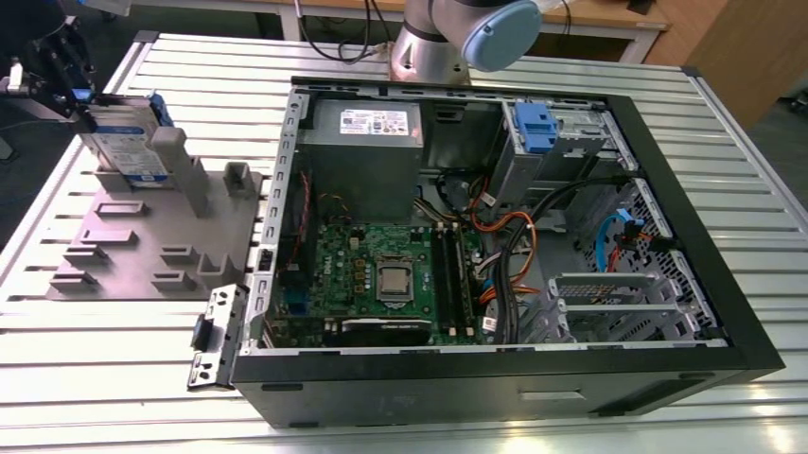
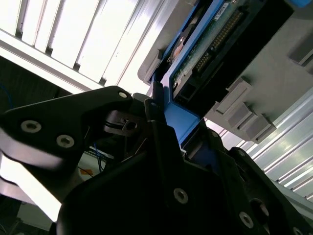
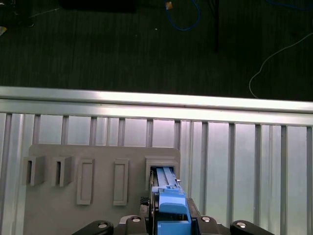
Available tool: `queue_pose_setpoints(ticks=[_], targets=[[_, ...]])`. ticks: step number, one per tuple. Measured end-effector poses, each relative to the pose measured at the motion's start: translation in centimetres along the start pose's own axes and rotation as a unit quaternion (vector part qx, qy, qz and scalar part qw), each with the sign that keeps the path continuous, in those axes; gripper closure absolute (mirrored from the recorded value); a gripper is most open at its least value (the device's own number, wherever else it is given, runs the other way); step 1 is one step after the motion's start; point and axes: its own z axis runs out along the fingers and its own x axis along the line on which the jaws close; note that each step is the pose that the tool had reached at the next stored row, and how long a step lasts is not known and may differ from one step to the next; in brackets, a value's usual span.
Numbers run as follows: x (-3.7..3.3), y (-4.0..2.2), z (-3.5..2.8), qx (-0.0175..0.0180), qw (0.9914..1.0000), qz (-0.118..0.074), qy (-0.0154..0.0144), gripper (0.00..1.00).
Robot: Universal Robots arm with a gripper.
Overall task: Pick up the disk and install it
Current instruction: 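Pick up the disk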
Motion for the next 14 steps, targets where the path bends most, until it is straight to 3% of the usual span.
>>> queue_pose_setpoints(ticks=[14], targets=[[-0.02,0.01,-0.34,0.0000,1.00000,0.000,0.0000,0.63]])
